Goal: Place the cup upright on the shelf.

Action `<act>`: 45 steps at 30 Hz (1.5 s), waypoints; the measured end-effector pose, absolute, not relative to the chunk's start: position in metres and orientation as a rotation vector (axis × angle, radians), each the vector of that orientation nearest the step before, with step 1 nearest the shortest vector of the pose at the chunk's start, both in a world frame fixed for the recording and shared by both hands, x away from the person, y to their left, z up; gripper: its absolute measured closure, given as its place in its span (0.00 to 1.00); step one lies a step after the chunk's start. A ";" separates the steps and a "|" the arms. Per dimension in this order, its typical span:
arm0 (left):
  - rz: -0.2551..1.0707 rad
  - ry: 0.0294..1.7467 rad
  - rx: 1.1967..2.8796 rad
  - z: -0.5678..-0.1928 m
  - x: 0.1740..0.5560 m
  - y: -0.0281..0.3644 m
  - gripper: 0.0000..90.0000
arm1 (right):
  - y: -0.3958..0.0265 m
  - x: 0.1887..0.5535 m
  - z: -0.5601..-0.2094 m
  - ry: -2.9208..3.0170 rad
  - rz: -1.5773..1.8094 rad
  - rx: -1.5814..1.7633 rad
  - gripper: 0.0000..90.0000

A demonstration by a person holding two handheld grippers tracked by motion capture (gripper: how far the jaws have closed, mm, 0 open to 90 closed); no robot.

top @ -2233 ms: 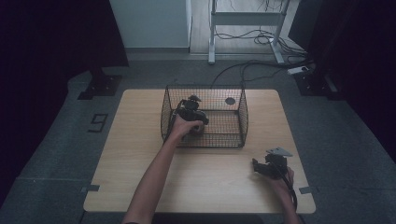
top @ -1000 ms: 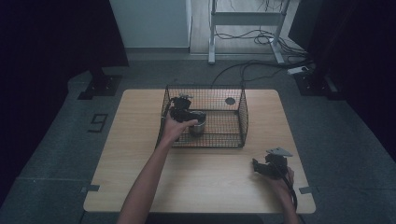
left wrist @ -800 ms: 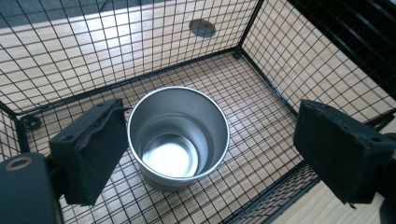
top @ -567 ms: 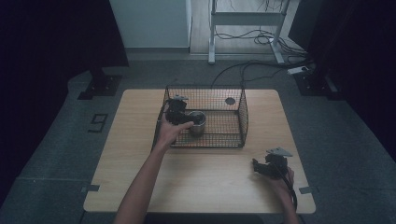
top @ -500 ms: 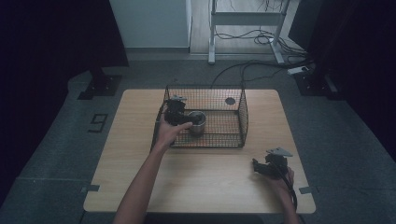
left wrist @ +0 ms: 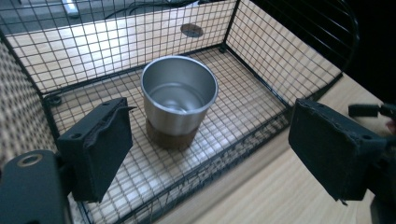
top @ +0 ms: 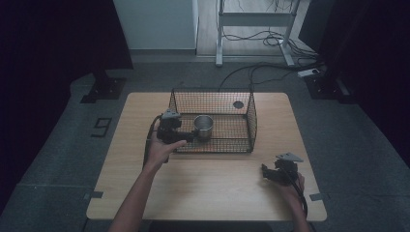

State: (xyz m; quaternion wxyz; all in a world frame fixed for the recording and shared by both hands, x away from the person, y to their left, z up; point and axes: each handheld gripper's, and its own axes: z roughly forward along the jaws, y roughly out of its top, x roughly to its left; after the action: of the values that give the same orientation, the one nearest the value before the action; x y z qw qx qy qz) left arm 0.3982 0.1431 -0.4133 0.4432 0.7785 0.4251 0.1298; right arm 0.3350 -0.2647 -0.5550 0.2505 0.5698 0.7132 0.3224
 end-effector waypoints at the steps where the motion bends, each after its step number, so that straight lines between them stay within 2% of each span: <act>1: 0.326 1.053 1.924 -0.413 0.394 0.146 0.15 | -0.265 0.335 -0.555 1.940 0.878 1.553 0.19; 8: 0.339 1.033 1.903 -0.418 0.365 0.168 0.15 | -0.265 0.335 -0.555 1.941 0.879 1.552 0.19; 21: 0.335 1.053 1.909 -0.456 0.328 0.197 0.16 | -0.265 0.336 -0.555 1.936 0.877 1.557 0.19; 30: 0.313 1.101 1.926 -0.490 0.322 0.207 0.17 | -0.265 0.336 -0.555 1.936 0.877 1.557 0.19; 45: 0.325 1.106 1.950 -0.498 0.325 0.198 0.17 | -0.264 0.336 -0.555 1.943 0.877 1.547 0.19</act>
State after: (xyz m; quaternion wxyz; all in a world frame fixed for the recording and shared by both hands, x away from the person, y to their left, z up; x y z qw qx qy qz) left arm 0.3254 0.1980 -0.4978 0.4243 0.7795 0.4422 0.1298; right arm 0.3362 -0.2640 -0.5549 0.2510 0.5685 0.7140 0.3224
